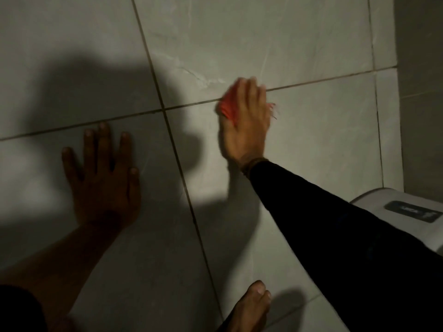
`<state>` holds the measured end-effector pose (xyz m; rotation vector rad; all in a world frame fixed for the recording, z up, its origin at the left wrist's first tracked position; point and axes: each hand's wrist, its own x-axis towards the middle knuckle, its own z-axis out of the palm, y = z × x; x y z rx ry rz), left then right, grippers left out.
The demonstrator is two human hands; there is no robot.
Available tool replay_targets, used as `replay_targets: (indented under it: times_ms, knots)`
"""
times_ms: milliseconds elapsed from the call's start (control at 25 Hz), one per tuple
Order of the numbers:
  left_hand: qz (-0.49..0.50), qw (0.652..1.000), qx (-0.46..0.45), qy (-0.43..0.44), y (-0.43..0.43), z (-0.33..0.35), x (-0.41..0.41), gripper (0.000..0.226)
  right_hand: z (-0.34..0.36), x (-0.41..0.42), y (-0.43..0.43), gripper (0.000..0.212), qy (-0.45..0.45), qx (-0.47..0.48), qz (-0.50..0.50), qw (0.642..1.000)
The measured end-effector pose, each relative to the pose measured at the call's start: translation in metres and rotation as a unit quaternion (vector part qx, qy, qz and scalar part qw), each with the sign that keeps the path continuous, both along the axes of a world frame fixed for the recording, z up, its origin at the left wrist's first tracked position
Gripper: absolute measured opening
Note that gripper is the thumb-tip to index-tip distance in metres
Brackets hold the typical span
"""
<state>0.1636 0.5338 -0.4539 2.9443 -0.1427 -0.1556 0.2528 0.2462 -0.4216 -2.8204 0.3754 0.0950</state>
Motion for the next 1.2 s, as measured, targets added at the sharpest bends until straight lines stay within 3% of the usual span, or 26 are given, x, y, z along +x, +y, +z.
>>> replay_targets:
  times_ms: [80, 200, 280, 360, 440, 520, 600, 720, 800, 920, 1040, 1200]
  knots:
    - [0.000, 1.000, -0.001, 0.003, -0.001, 0.001, 0.000, 0.073, -0.015, -0.017, 0.048, 0.087, -0.029, 0.003, 0.125, 0.992]
    - [0.002, 1.000, -0.002, 0.011, 0.000, 0.005, 0.002, 0.074, -0.015, -0.155, 0.078, 0.081, 0.026, 0.040, 0.262, 0.964]
    - [-0.001, 1.000, -0.005, 0.018, 0.000, 0.008, 0.001, 0.073, -0.001, -0.242, 0.052, 0.075, 0.083, 0.013, 0.241, 0.967]
    - [-0.002, 1.000, -0.004, 0.017, -0.001, 0.009, 0.000, 0.073, 0.005, -0.268, 0.009, 0.070, 0.127, -0.006, 0.152, 0.980]
    - [-0.006, 1.000, -0.003, 0.018, -0.002, 0.008, 0.002, 0.073, 0.009, -0.218, -0.028, 0.076, 0.139, -0.022, 0.045, 0.989]
    - [-0.005, 1.000, 0.000, 0.014, -0.003, 0.008, 0.001, 0.072, 0.009, -0.118, -0.042, 0.085, 0.072, -0.003, -0.063, 0.995]
    - [-0.002, 1.000, 0.002, 0.007, -0.003, 0.007, 0.001, 0.072, 0.004, -0.016, -0.022, 0.088, 0.005, -0.010, -0.066, 0.998]
    - [-0.004, 1.000, -0.004, 0.009, -0.002, 0.006, 0.002, 0.072, -0.014, 0.017, 0.059, 0.084, -0.041, -0.014, 0.098, 0.994]
    - [-0.001, 1.000, -0.011, 0.012, -0.003, 0.007, 0.003, 0.071, -0.020, -0.055, 0.097, 0.080, -0.012, 0.015, 0.206, 0.978]
    - [-0.001, 1.000, -0.009, 0.017, -0.002, 0.007, 0.002, 0.072, -0.004, -0.212, 0.070, 0.082, 0.081, -0.006, 0.303, 0.950]
    - [-0.003, 1.000, -0.002, 0.022, -0.001, 0.007, 0.002, 0.073, 0.005, -0.250, -0.008, 0.070, 0.134, -0.055, 0.165, 0.976]
    - [-0.002, 1.000, 0.003, 0.030, -0.002, 0.006, 0.001, 0.073, 0.004, -0.111, -0.071, 0.090, 0.065, -0.012, -0.088, 0.994]
